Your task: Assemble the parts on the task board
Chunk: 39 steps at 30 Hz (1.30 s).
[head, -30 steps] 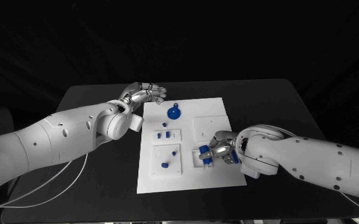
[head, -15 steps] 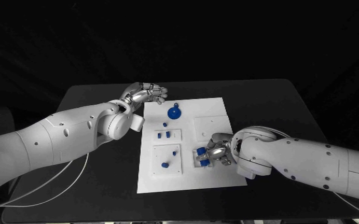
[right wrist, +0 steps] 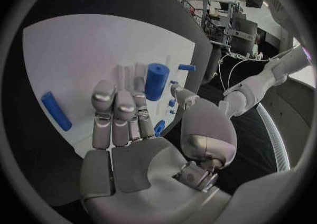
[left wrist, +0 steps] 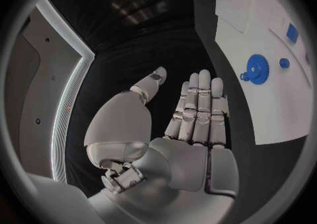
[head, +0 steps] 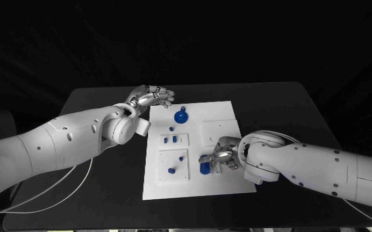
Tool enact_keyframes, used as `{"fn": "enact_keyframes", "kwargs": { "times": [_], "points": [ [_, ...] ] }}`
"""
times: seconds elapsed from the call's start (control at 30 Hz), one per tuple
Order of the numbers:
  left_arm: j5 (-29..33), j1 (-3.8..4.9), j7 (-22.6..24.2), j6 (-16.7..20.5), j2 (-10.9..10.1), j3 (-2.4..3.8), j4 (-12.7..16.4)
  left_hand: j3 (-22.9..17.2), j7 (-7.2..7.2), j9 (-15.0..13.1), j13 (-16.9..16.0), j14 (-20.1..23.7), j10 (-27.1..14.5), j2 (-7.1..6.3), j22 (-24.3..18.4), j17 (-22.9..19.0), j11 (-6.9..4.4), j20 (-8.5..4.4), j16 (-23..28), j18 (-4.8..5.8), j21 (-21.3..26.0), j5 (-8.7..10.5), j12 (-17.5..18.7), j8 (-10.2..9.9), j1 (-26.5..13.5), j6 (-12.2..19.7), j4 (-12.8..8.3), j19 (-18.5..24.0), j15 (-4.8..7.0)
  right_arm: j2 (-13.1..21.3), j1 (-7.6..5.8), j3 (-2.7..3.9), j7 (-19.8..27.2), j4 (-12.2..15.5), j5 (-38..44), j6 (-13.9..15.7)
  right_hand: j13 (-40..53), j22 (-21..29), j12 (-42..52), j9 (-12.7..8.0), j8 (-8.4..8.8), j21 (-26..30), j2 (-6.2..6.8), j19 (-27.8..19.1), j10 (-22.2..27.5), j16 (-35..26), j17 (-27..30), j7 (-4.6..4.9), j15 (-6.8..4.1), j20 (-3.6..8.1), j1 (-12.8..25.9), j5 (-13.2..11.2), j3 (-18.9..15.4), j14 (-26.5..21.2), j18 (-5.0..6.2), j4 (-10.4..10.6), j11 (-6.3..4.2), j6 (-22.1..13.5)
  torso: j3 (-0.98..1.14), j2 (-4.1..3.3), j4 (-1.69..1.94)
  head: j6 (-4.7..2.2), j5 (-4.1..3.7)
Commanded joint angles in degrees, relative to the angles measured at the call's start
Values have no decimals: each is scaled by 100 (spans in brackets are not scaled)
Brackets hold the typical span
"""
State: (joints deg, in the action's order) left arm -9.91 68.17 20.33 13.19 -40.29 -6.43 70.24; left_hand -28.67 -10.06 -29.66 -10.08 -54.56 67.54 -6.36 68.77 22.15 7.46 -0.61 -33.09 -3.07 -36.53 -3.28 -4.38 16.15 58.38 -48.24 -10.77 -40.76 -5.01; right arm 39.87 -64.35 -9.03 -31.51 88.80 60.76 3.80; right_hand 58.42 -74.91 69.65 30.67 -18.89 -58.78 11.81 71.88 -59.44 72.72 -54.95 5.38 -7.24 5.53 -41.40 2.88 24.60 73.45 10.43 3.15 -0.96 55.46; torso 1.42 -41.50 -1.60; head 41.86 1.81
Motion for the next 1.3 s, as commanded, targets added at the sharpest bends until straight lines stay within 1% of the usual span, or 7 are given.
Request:
{"fn": "enact_keyframes", "kwargs": {
  "times": [0.03,0.27,0.47,0.7,1.07,1.23,1.3],
  "points": [
    [11,-3,33,-80,12,4,13,25,-1,9,6,-12,-38,-10,7,9,-10,34,22,-103,26,15,24,-16,-58,32,5,-1,-46,-16,19,-15,64,-7,35,11,13,-88,-23,-17,42,48,-13,-87,22,-44,-9,-5,-8,97,7,-5,-216,-23,457,-76,-14,-24,0,0,-3,0,5],
    [11,-3,34,-78,9,4,10,27,-1,10,6,-13,-39,-10,8,12,-10,34,25,-104,28,15,24,-17,-58,34,4,-1,-45,25,23,-27,98,36,32,18,36,-66,-64,-30,83,86,-101,-95,13,-86,-24,-13,-15,146,-136,-3,-577,-11,457,-137,-22,-3,0,0,-4,6,13],
    [11,-3,34,-78,0,4,6,27,-1,11,7,-13,-39,-10,9,14,-10,34,27,-105,30,15,24,-17,-58,35,3,-1,-45,109,30,-27,280,96,46,11,52,-64,-78,-36,99,95,-198,-88,-3,-100,-37,-16,-18,153,-248,-5,-723,-3,457,-130,-28,20,0,0,0,4,12],
    [11,-3,33,-79,-10,4,8,28,-1,12,7,-14,-40,-8,10,17,-10,34,30,-105,32,15,24,-18,-56,36,3,-2,-45,321,36,-26,605,297,58,-20,84,-65,-85,-41,106,90,-321,-51,-55,-116,-59,-26,-23,130,-804,-4,-906,23,457,-481,-33,95,1,0,-2,-6,22],
    [11,-4,34,-77,-32,4,14,28,-1,12,7,-16,-40,-6,11,22,-10,34,33,-106,34,15,23,-17,-54,35,1,-3,-45,464,37,-23,573,364,216,-263,101,-49,-116,-63,124,97,-341,20,-138,-139,-70,-26,-17,44,-1383,-5,-736,65,456,-840,-31,189,0,1,-3,2,33],
    [11,-4,33,-85,-28,4,14,29,-1,12,7,-17,-39,-5,12,24,-10,34,35,-106,35,15,23,-17,-55,35,2,-4,-45,430,37,-23,530,327,271,-204,108,-46,-130,-73,130,100,-499,45,-175,-149,-74,-27,-14,-1,-1581,-5,-493,80,457,-930,-31,232,1,0,-2,10,30],
    [11,-4,27,-91,-28,4,13,29,-1,12,7,-17,-39,-4,12,25,-10,34,36,-106,36,15,23,-17,-56,35,2,-4,-45,410,37,-23,527,309,272,-200,112,-49,-141,-82,139,98,-513,53,-191,-156,-76,-23,-9,-32,-1576,-5,-376,85,457,-928,-27,249,-1,0,-1,10,29]
  ]
}}
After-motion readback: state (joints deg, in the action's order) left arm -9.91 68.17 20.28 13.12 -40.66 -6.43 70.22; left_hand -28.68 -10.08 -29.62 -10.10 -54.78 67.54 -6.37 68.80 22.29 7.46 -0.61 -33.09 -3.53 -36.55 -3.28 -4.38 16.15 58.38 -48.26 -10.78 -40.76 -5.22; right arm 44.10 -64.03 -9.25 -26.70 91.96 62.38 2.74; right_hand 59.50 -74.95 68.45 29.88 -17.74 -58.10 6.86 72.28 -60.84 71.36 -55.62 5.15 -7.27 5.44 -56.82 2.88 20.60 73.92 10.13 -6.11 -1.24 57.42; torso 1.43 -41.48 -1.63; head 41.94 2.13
